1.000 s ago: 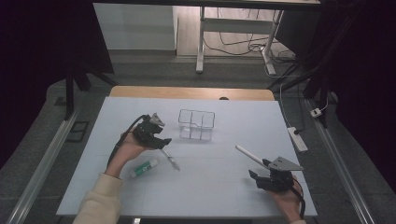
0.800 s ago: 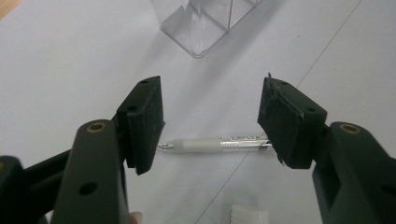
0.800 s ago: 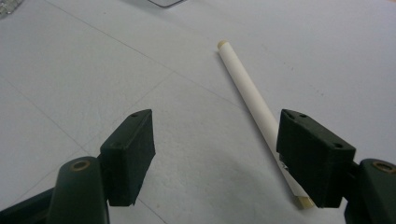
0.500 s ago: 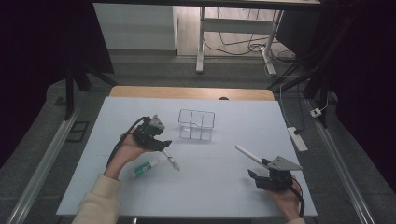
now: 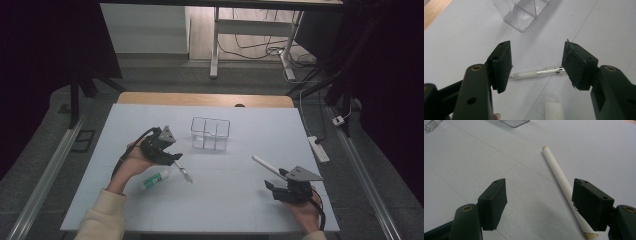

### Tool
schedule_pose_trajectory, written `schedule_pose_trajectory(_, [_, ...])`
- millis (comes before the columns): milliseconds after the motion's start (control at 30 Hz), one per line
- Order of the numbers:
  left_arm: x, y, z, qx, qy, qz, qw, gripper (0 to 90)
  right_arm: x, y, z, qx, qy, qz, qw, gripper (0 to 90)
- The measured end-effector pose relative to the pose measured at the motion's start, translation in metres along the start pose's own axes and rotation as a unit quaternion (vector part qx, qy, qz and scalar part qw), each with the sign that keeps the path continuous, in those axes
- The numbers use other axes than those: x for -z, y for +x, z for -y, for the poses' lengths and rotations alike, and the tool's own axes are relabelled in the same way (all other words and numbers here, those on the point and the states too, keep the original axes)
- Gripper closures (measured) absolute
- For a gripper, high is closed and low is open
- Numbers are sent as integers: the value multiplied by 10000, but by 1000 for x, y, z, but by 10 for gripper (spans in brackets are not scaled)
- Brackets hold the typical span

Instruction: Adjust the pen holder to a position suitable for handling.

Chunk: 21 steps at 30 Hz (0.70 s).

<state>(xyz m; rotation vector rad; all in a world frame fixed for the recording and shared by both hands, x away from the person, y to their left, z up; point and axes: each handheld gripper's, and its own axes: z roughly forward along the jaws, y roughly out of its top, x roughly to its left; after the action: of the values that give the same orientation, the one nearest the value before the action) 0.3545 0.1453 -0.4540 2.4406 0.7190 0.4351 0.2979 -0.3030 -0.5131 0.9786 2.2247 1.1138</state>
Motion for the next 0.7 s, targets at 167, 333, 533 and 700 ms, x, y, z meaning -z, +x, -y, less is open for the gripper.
schedule_pose_trajectory(167, [-3, -1, 0, -390, 56, 111, 9992, 412, 2, 1, 0, -11, -14, 0, 10000, 274])
schedule_pose_trajectory(333, [-8, -3, -3, -780, 76, 263, 9966, 405, 5, 4, 2, -14, 1, 12, 10000, 273])
schedule_pose_trajectory(533, [-19, 1, -8, -916, 169, 333, 9951, 396, 10, 8, 7, -39, 30, 18, 10000, 273])
schedule_pose_trajectory(700, [-27, 5, -7, -1002, 335, 329, 9939, 395, 14, 10, 9, -11, 69, 44, 10000, 274])
